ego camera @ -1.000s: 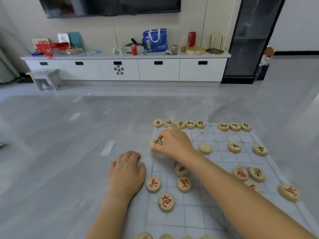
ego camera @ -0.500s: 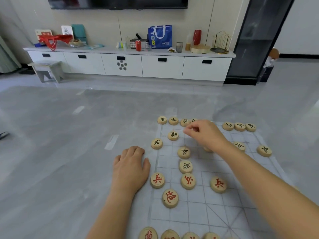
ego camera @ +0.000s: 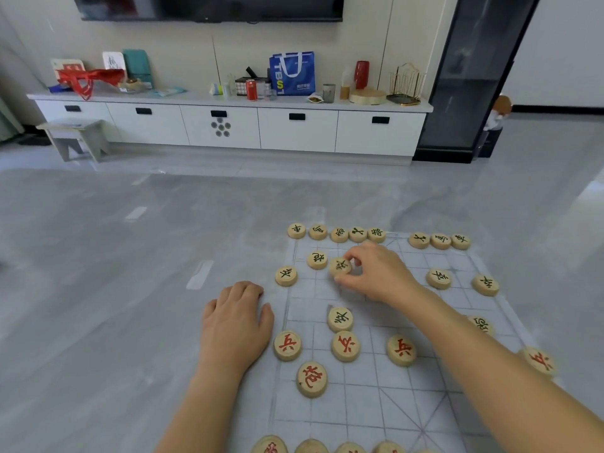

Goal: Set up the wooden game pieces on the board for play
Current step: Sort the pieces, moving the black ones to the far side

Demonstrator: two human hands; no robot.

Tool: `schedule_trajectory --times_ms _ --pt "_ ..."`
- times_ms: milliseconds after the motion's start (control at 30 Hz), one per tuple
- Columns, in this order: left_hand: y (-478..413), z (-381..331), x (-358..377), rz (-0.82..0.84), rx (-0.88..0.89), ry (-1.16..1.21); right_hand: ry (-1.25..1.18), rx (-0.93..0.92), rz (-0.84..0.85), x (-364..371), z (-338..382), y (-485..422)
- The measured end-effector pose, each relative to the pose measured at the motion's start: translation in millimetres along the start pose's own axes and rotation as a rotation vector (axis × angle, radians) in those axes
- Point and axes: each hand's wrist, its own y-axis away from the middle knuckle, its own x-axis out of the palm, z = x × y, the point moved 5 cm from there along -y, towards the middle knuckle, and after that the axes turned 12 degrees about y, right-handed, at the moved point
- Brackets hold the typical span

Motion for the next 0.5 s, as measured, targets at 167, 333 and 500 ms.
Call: schedule_trajectory --times_ms 167,333,500 --pt "0.3 0.2 -0.1 -0.006 0.0 0.005 -0.104 0.075 0.111 9.6 -15.1 -1.7" --pt "0.6 0.1 0.0 -0.009 -0.002 0.009 -0.388 0.265 -0.108 -21.9 -77.8 5.8" --pt "0.0 1.0 0.5 -0.013 -0.019 0.009 -0.107 0.202 0.117 -6.4 -80.6 24.7"
